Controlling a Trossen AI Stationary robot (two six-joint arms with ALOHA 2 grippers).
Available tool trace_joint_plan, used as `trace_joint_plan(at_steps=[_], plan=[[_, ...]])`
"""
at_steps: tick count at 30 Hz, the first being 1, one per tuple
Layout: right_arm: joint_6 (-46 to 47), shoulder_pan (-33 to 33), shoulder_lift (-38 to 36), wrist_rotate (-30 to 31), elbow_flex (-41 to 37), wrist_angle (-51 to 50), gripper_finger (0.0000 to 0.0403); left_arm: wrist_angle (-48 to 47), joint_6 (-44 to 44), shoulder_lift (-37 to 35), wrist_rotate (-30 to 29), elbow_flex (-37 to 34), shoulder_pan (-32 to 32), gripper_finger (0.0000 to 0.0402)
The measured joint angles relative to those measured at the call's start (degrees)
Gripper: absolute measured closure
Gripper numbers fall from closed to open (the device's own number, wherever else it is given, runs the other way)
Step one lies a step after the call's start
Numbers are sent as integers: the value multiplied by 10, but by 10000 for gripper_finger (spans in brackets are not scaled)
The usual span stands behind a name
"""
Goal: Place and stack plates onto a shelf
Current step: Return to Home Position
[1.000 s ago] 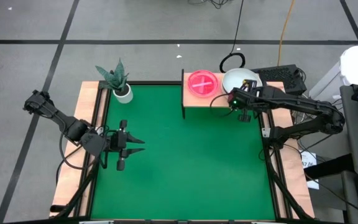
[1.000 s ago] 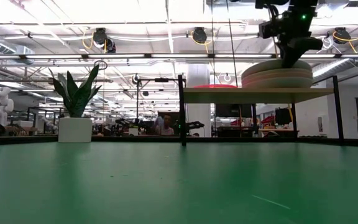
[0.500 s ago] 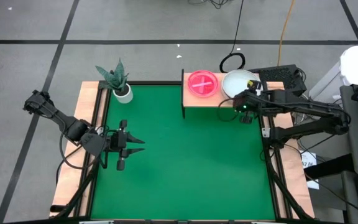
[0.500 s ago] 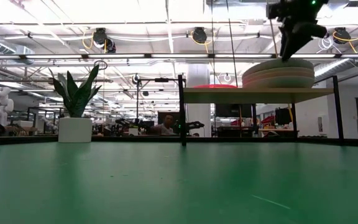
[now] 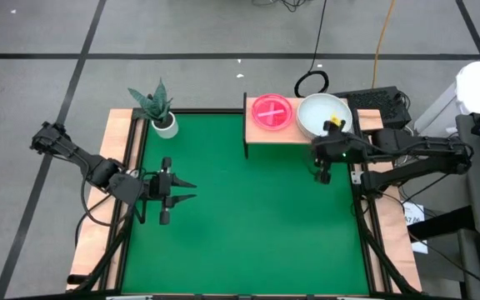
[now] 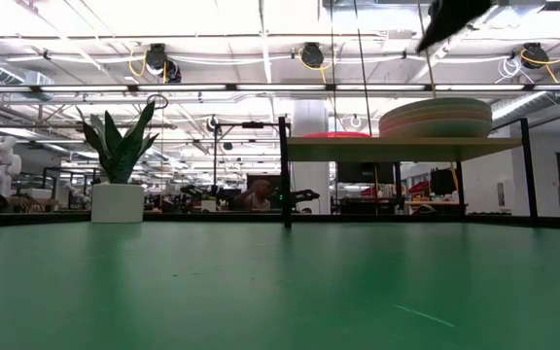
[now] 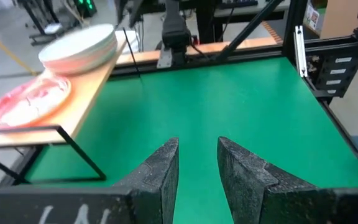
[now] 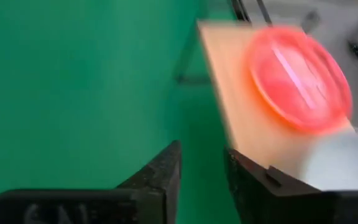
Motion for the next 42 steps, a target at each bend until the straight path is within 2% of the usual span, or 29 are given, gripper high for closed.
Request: trace_joint_plan(at_steps=[5, 10, 14, 19, 23, 28, 34, 37, 42], plan=[[-16, 68, -17, -4, -42, 132, 348, 45, 50, -1, 0, -8, 6, 286], [-34, 111, -46, -3, -113, 273, 394, 146, 101, 0, 0, -70, 28, 286], [-40, 131, -79, -12, -199, 422, 397, 201, 117, 0, 7, -110, 52, 286], [-47, 134, -115, -94, -316, 634, 399, 238, 113, -1, 48, -122, 72, 286], [-45, 134, -123, -142, -387, 785, 402, 242, 103, -1, 56, -122, 79, 286], [-58, 134, -122, -168, -433, 823, 402, 241, 95, 0, 59, -122, 79, 287], [-139, 134, -120, -169, -472, 824, 403, 248, 78, 17, 61, -126, 78, 287], [-180, 134, -120, -168, -490, 829, 403, 304, 75, 27, 62, -154, 76, 287], [-202, 134, -120, -168, -539, 914, 403, 439, 114, 26, 62, -233, 75, 287]])
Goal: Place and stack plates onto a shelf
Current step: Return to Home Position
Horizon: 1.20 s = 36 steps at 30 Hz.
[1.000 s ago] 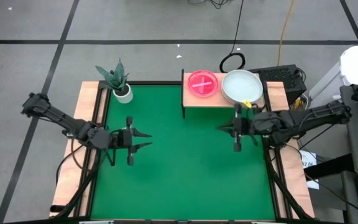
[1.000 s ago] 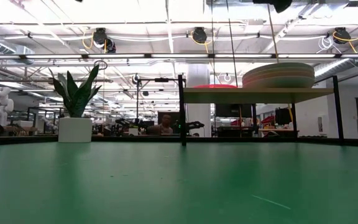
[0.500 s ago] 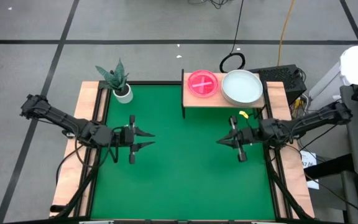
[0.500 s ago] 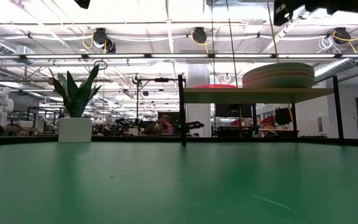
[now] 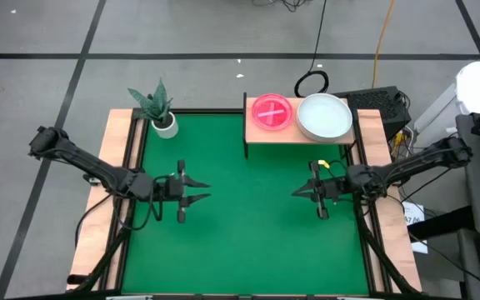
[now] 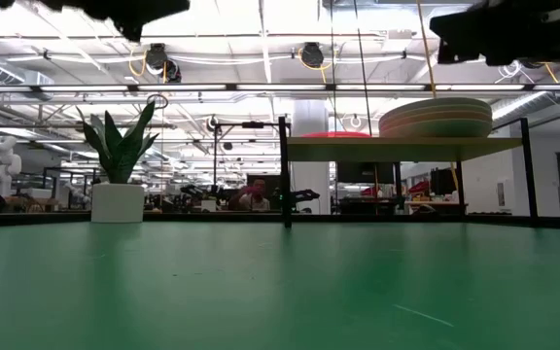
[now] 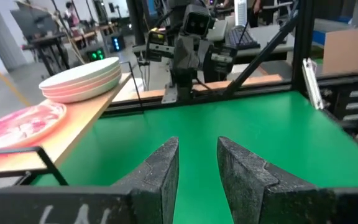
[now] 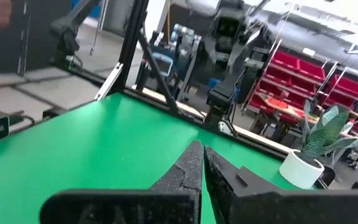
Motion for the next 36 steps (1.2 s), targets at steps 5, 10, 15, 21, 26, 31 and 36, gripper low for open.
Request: trace_joint_plan(at_steps=[5, 10, 15, 21, 26, 31, 36], plan=[[31, -7, -2, 19, -53, 83, 403, 85, 16, -24, 0, -75, 0, 287], [61, -23, -12, 31, -74, 89, 403, 122, 12, -68, 0, -132, 5, 287], [93, -41, -17, 30, -83, 89, 403, 127, 2, -125, 0, -178, 20, 287], [141, -66, -17, 29, -110, 97, 403, 126, -6, -197, -1, -228, 33, 287], [163, -83, -17, 25, -121, 98, 403, 125, -14, -246, -1, -267, 43, 287], [167, -93, -17, -1, -123, 95, 403, 106, -25, -295, -1, -293, 51, 287], [175, -97, -17, -1, -123, 88, 403, 71, -27, -333, 1, -293, 51, 305]])
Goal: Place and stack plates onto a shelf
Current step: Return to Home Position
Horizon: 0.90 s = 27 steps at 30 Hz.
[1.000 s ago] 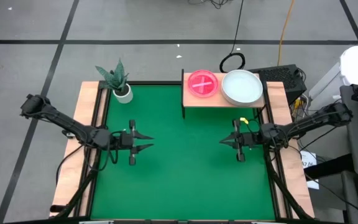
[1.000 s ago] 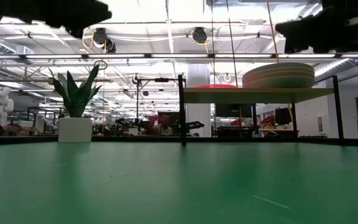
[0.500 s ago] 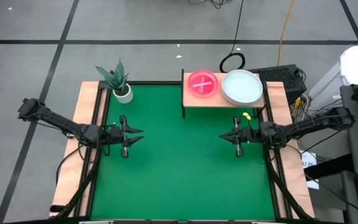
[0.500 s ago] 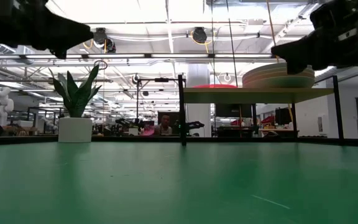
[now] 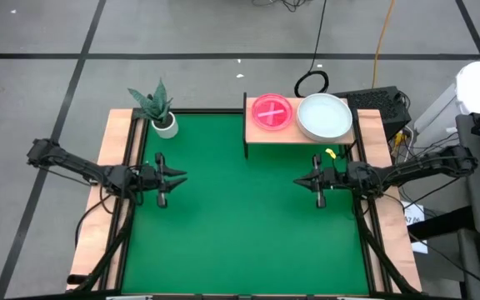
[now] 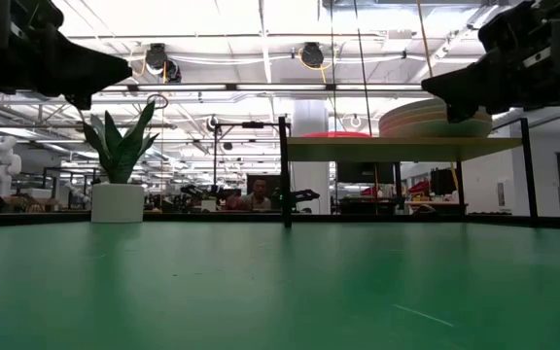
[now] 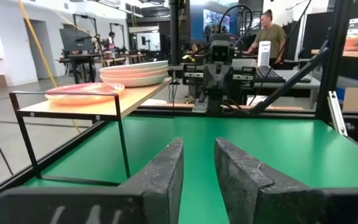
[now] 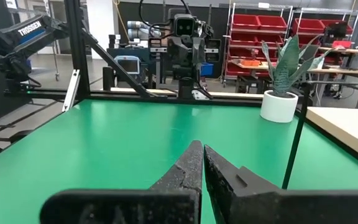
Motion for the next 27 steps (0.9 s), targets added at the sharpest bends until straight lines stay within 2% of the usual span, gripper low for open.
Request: trace_joint_plan(at_steps=[8, 14, 27], plan=[[9, 0, 0, 0, 0, -8, 403, -67, -6, -66, 14, 0, -1, 365], [4, 0, 0, 1, -1, -8, 403, -127, -2, -123, 14, 0, -1, 393], [-2, 0, 0, 1, -1, -18, 403, -245, -5, -237, 14, 1, -1, 399]])
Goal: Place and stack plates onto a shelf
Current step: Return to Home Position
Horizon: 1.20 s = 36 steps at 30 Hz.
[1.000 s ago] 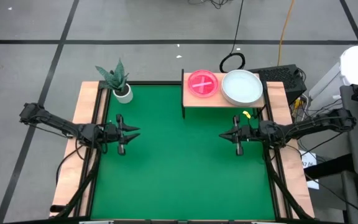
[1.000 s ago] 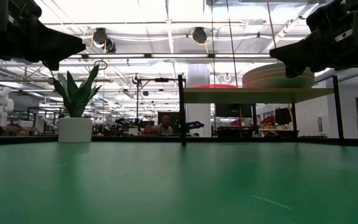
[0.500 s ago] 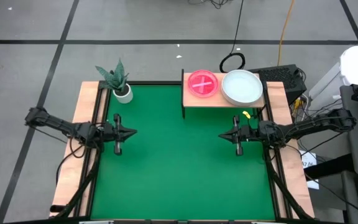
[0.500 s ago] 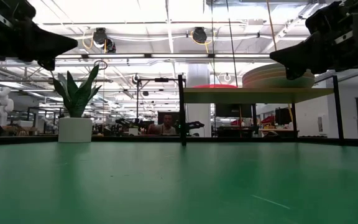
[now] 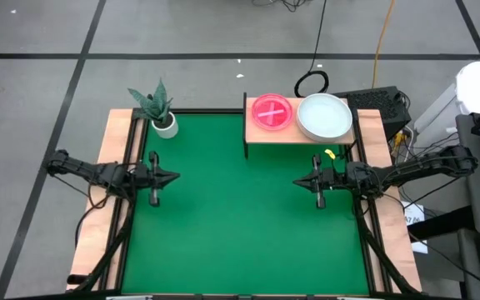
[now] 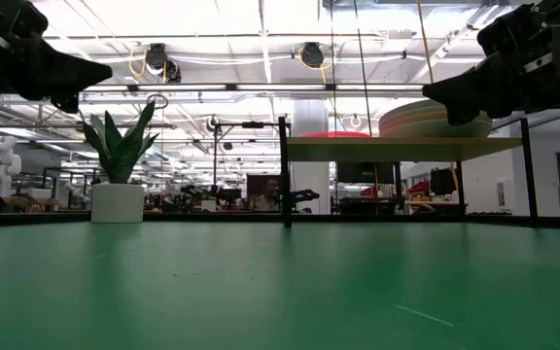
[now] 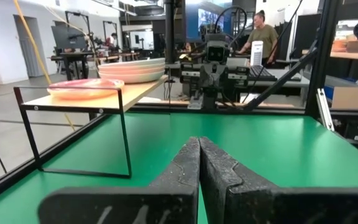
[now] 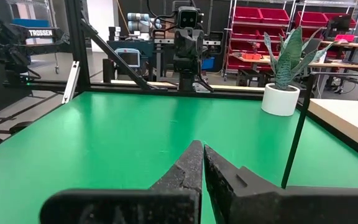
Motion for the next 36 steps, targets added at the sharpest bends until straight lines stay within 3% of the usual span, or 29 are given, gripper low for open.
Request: trace_joint_plan(at_steps=[13, 24, 36], plan=[[-4, 0, 0, 0, 0, -17, 403, -5, 32, -6, 3, 1, 4, 400], [-44, 0, -3, 0, 0, -20, 403, -8, 32, -5, 37, 1, 68, 400], [-49, -7, -57, -1, -6, -69, 403, -11, 13, -4, 64, 1, 75, 400]])
